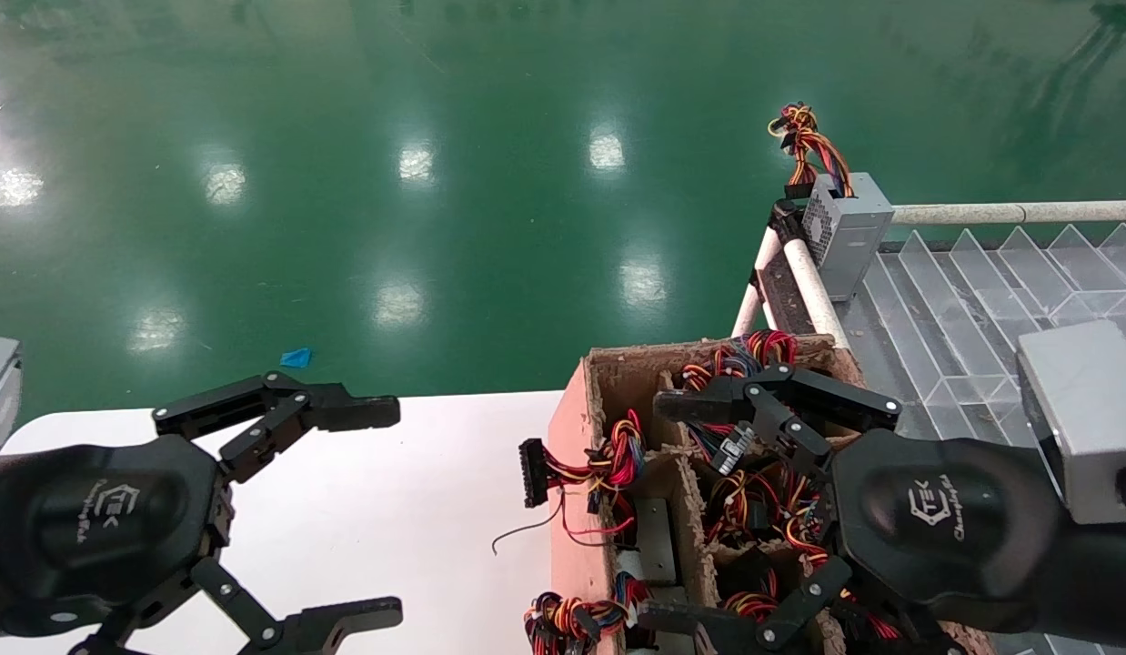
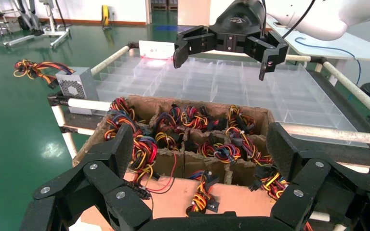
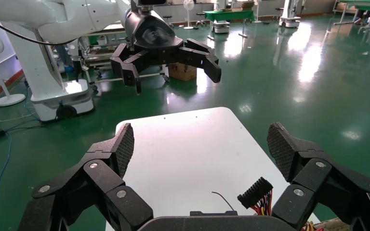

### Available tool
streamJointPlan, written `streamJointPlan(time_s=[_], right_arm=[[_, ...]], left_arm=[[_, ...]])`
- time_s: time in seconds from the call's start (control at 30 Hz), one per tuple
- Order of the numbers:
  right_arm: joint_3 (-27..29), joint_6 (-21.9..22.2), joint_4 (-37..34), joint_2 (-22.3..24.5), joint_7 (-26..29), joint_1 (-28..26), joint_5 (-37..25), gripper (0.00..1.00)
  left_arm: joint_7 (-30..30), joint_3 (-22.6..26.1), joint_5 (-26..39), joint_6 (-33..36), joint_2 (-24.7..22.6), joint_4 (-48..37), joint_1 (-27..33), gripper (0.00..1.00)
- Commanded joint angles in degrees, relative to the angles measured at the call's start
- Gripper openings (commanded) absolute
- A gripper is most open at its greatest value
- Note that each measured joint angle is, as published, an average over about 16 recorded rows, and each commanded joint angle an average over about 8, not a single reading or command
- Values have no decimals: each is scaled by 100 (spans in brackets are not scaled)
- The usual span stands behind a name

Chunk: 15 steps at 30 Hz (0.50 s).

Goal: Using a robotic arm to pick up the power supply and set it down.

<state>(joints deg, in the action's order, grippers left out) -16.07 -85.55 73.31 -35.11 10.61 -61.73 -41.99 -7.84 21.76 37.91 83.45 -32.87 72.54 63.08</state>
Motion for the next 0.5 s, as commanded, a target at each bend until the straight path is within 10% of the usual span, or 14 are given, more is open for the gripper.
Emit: streamJointPlan(time_s=[0.03,0.5], right_arm=[[0,1,-1,-1,-1,-1,-1,100],[-1,4,-5,-2,-1,-5,-2,100]], left_arm=[[0,0,0,0,0,0,0,100],[0,0,0,0,0,0,0,100]])
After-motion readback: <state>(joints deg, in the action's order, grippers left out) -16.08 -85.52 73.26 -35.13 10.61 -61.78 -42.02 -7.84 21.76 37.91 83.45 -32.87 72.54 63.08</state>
